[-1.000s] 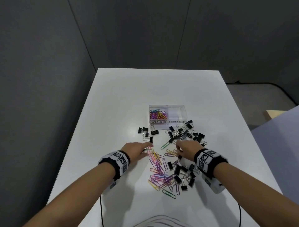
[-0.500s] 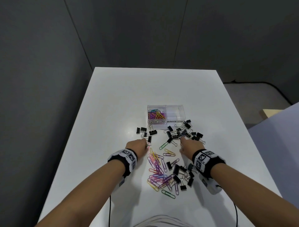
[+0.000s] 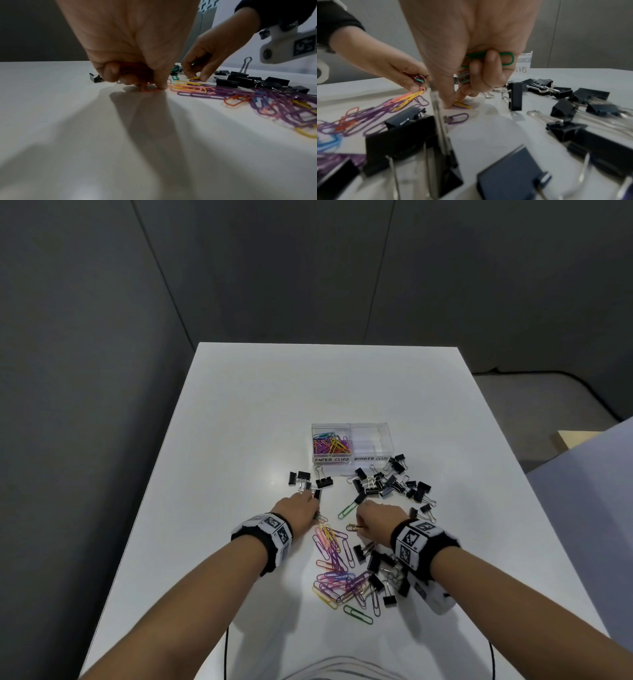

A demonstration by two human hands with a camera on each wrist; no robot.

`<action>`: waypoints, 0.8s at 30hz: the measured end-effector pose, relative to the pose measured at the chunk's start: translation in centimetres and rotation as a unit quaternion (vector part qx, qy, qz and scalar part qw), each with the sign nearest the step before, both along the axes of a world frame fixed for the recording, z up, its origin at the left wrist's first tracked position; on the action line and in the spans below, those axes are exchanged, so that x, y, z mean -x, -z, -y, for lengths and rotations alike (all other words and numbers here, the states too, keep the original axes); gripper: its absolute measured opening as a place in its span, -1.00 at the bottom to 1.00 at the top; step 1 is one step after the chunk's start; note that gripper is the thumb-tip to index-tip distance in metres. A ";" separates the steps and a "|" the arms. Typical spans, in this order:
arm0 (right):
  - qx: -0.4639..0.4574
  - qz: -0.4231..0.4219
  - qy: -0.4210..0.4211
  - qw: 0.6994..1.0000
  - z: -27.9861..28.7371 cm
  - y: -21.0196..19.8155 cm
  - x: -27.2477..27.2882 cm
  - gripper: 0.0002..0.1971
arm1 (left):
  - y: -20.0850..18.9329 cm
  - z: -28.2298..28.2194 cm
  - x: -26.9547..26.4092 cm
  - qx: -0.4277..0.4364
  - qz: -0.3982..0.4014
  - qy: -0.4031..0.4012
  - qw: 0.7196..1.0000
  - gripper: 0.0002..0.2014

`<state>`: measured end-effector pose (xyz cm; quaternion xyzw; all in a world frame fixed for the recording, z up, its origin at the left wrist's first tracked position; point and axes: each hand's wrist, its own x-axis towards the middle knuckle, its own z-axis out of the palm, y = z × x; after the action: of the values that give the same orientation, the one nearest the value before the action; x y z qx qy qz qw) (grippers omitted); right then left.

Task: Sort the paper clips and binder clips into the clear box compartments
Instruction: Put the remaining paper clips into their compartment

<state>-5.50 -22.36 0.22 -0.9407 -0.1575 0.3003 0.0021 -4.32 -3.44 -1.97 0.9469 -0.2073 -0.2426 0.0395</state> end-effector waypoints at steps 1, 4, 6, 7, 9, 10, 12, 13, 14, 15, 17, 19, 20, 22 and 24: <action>0.003 0.003 -0.009 1.000 -0.1 0.1 0.0 -0.74 | 0.0 0.0 0.0 -0.002 -0.005 0.003 1.000 -0.68; 0.017 0.021 -0.036 0.999 0.0 0.4 0.4 -0.72 | -0.4 0.1 0.0 0.010 -0.028 0.006 1.000 -0.69; 0.030 0.037 -0.063 0.997 0.1 0.5 0.6 -0.69 | -0.5 -0.1 -0.1 0.035 -0.053 -0.007 0.998 -0.70; 0.037 0.044 -0.077 0.995 0.1 0.4 0.6 -0.69 | -0.5 -0.3 -0.1 0.046 -0.064 -0.014 0.997 -0.70; 0.036 0.052 -0.081 0.995 0.2 0.2 0.6 -0.70 | -0.4 -0.6 0.0 0.062 -0.077 -0.023 0.995 -0.69; 0.025 0.055 -0.070 0.996 0.2 0.0 0.4 -0.72 | -0.5 -0.7 0.1 0.066 -0.079 -0.025 0.994 -0.69; -0.004 0.058 -0.035 0.998 0.5 -0.3 0.0 -0.75 | -0.8 -0.7 0.3 0.071 -0.082 -0.037 0.993 -0.73; -0.020 0.059 -0.017 0.998 0.6 -0.5 -0.2 -0.75 | -1.0 -0.7 0.4 0.074 -0.085 -0.049 0.992 -0.74; -0.032 0.059 -0.001 0.998 0.7 -0.7 -0.5 -0.75 | -1.1 -0.6 0.4 0.076 -0.086 -0.058 0.992 -0.75; -0.041 0.055 0.011 0.998 0.9 -0.9 -0.7 -0.74 | -1.3 -0.5 0.4 0.077 -0.087 -0.063 0.991 -0.75; -0.054 0.044 0.031 0.997 1.0 -1.4 -1.1 -0.73 | -1.5 -0.3 0.5 0.082 -0.080 -0.059 0.992 -0.72; -0.076 0.026 0.045 0.996 1.0 -1.8 -1.5 -0.73 | -1.8 -0.1 0.6 0.094 -0.068 -0.042 0.992 -0.69; -0.087 0.016 0.049 0.995 1.0 -1.8 -1.6 -0.73 | -2.0 0.1 0.7 0.096 -0.064 -0.029 0.993 -0.68; -0.098 0.009 0.052 0.994 0.8 -1.7 -1.9 -0.73 | -2.2 0.5 0.8 0.077 -0.063 -0.002 0.995 -0.66; -0.086 0.017 0.040 0.995 0.4 -1.4 -1.9 -0.71 | -2.4 0.8 0.8 0.042 -0.067 0.025 0.997 -0.64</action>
<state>-3.57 -22.78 1.65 -0.9475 -0.1448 0.2696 0.0926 -5.12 -4.26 0.39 0.9204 -0.2379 -0.2976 0.0874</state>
